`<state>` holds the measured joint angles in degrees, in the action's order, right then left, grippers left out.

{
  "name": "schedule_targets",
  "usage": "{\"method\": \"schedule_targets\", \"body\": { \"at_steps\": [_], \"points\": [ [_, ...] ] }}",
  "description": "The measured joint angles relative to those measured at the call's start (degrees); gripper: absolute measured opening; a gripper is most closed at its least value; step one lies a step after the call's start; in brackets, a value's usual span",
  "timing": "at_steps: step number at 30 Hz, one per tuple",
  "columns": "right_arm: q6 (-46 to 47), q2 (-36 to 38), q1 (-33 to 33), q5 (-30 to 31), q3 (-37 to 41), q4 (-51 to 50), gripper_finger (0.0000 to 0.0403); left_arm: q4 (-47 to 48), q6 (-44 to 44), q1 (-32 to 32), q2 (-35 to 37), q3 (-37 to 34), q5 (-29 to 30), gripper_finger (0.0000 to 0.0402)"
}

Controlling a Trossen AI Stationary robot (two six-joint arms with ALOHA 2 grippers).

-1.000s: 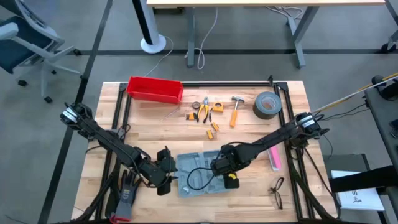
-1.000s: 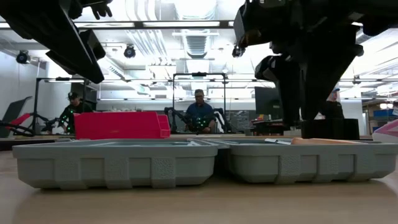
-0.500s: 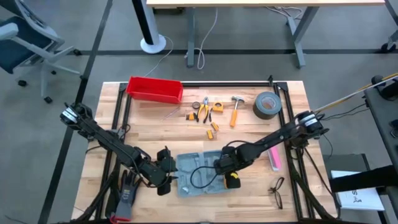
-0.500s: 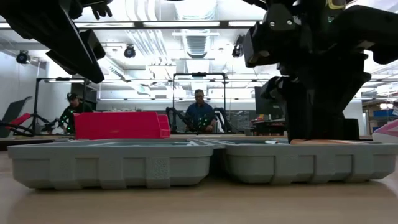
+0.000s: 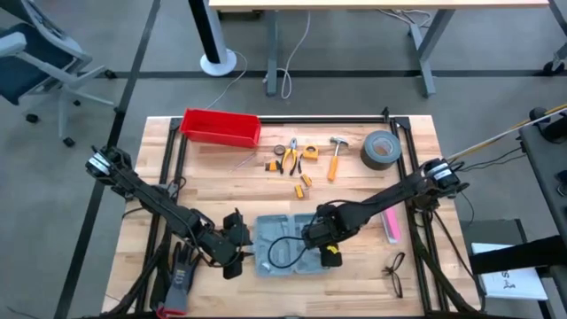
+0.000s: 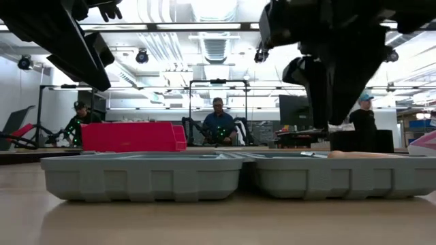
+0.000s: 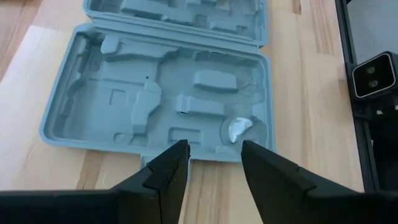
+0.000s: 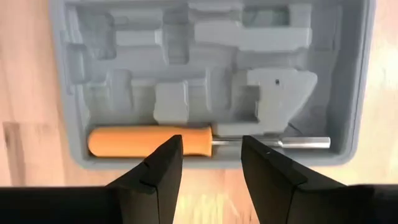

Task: Prefit tool cases
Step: Put the screwdriver bit holder handle into the gray toolbox

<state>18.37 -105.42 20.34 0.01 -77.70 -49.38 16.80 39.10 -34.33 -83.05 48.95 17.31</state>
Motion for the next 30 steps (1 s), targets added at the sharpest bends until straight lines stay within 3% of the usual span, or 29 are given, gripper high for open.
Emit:
{"method": "schedule_targets", "body": {
  "at_steps": [12,21,30],
  "points": [
    [-1.98,-1.87,0.00,-0.02,-0.34,-0.73,0.0128,-0.04,0.01,-0.08,0.00,-0.01,-0.01,0.0158],
    [-2.98,-5.69,-0.12,-2.59,5.48,8.33,0.0115,0.06,0.00,-0.13,0.02,0.00,-0.38,0.0158],
    [-1.87,-2.94,-0.22,-0.78,3.12,6.65,0.0103,0.38,-0.01,-0.13,0.12,-0.01,-0.39,0.0158]
  ]
}}
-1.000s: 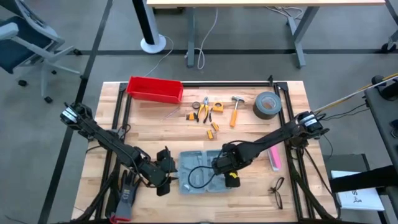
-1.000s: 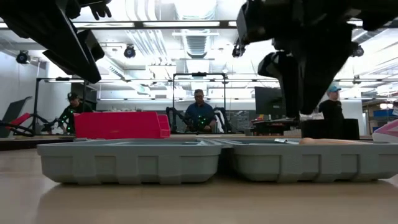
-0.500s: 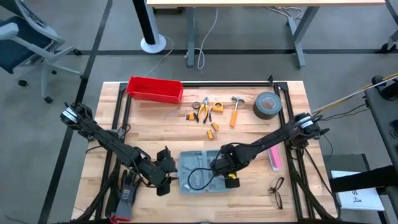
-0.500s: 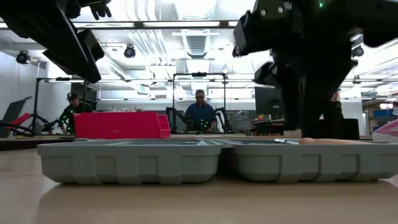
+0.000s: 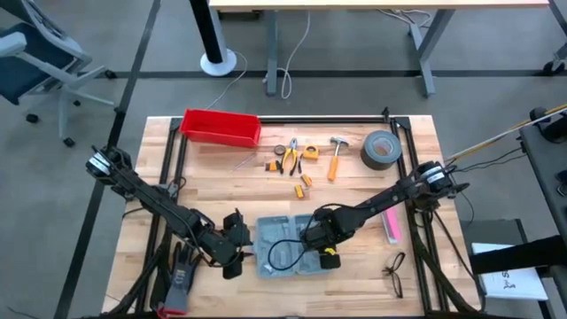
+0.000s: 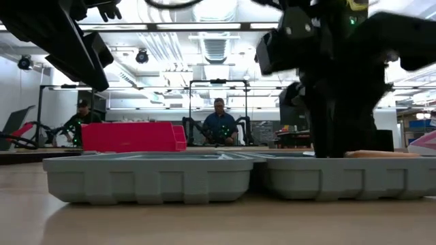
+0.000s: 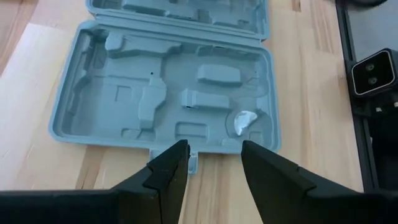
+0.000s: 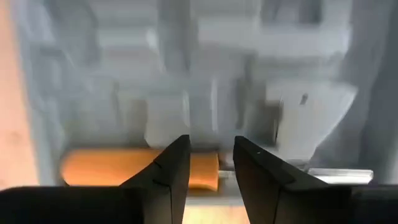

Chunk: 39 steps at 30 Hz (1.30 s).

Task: Prefit tool cases
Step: Put the screwdriver bit holder handle into the gray toolbox, then put the voltage tester screwdriver into the gray toolbox

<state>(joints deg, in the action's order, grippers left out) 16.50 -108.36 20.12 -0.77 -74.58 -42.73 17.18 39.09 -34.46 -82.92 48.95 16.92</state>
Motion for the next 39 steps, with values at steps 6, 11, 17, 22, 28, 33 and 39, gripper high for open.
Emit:
{"method": "schedule_targets", "body": {
  "at_steps": [6,11,17,22,28,33,39],
  "points": [
    [1.59,2.17,0.00,2.31,-3.28,-2.20,0.0108,0.03,0.00,0.00,0.03,0.00,0.01,0.0158],
    [4.91,2.92,0.00,7.31,-3.54,-7.35,0.0112,0.01,-0.66,0.00,0.03,0.00,0.34,0.0158],
    [11.54,5.01,-0.14,16.05,-3.54,-11.52,0.0104,-0.12,-1.80,0.00,0.03,0.00,5.63,0.0158],
    [19.62,6.80,-1.01,22.72,-3.56,-15.55,0.0097,-2.42,-1.17,0.29,0.03,0.00,12.73,0.0158],
    [27.57,10.84,-0.99,30.94,-2.42,-16.75,0.0102,-4.95,-1.05,2.90,0.03,0.00,13.87,0.0158],
    [32.18,14.50,0.38,34.47,-1.94,-16.52,0.0112,-5.93,-1.62,6.51,0.03,0.00,11.70,0.0158],
    [36.24,17.41,4.01,41.77,-0.92,-16.58,0.0116,-7.83,-6.39,12.45,-0.08,0.00,5.83,0.0158]
  ]
}}
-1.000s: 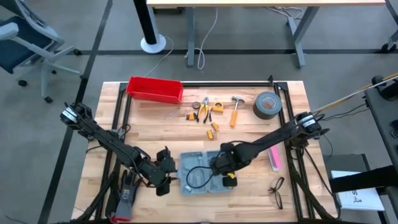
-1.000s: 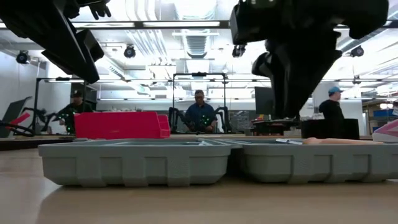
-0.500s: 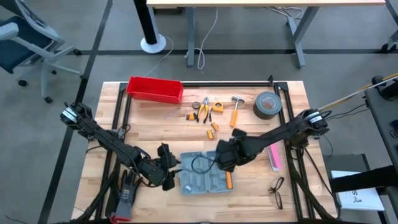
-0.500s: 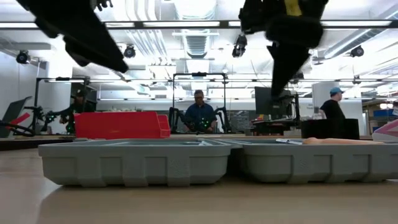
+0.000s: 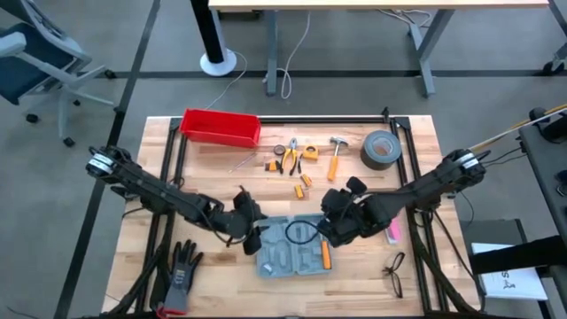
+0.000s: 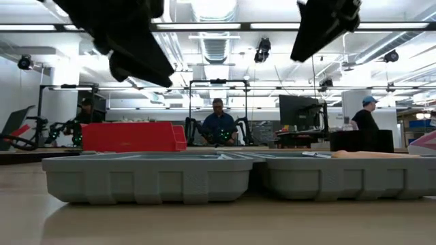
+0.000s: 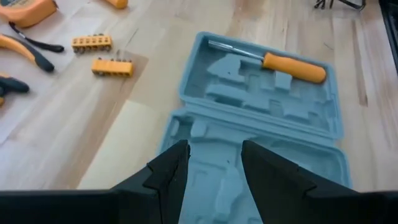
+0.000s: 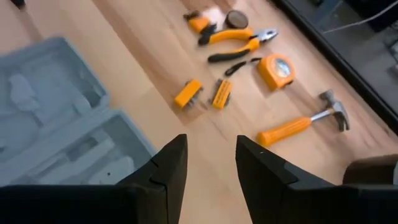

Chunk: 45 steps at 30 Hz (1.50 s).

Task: Prefit tool cases
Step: Put the voltage tester screwdriver into the gray toolbox

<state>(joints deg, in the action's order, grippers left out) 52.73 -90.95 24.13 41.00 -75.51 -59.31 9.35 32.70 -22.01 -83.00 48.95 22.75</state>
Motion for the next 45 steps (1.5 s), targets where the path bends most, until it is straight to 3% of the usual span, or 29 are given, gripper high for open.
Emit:
{"method": "schedule_targets", "body": {
  "at_steps": [8,16,27,37,45],
  "points": [
    [5.01,0.08,0.86,1.20,2.04,-0.45,0.0099,-1.01,-4.00,8.94,0.00,0.00,-8.13,0.0158],
    [11.05,0.10,5.48,9.06,3.08,-0.39,0.0086,-0.99,-5.91,18.63,0.00,0.00,-14.32,0.0158],
    [12.30,0.08,5.54,5.69,5.29,2.31,0.0085,1.41,-11.95,28.31,-0.04,0.04,-26.34,0.0169],
    [7.12,0.07,6.81,9.62,5.38,13.56,0.0108,1.64,-15.48,35.91,-0.93,0.11,-26.76,0.0238],
    [5.19,-0.34,7.23,9.66,5.42,18.44,0.0102,7.42,-16.38,40.46,-3.23,0.11,-23.70,0.0234]
  ]
}}
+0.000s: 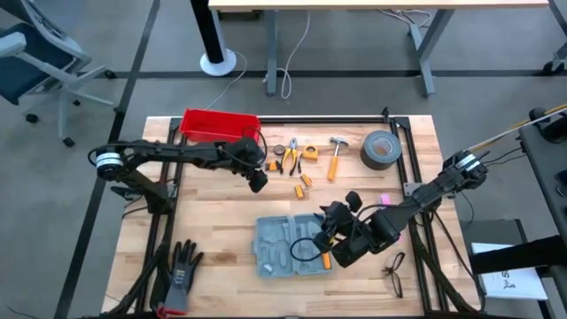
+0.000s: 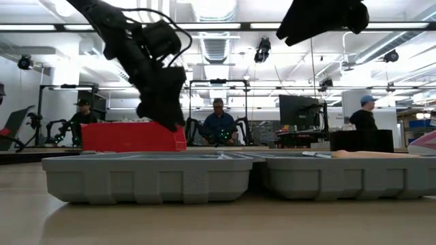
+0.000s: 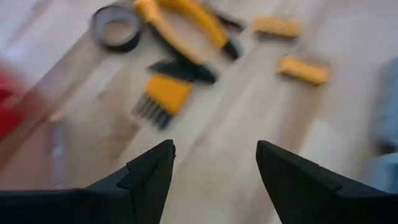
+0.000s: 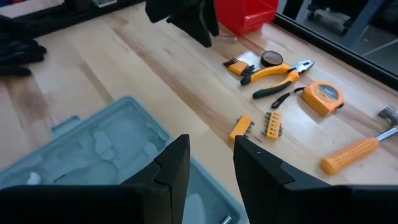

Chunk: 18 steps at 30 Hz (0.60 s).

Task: Prefit tool cases
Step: Put the voltage tester screwdriver into the gray toolbox

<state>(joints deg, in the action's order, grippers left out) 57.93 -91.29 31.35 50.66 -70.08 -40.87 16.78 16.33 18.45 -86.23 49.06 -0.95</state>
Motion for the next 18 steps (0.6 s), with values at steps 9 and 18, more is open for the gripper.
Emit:
{"method": "schedule_targets", "body": {
  "at_steps": [9,18],
  "points": [
    [0.55,-4.58,0.02,-0.04,0.07,2.05,0.0084,9.69,-4.31,0.44,0.02,0.02,6.37,0.0207],
    [-1.63,-5.68,0.02,0.22,0.07,6.41,0.0073,17.34,-4.96,0.51,0.02,0.02,12.76,0.0196]
  ]
}}
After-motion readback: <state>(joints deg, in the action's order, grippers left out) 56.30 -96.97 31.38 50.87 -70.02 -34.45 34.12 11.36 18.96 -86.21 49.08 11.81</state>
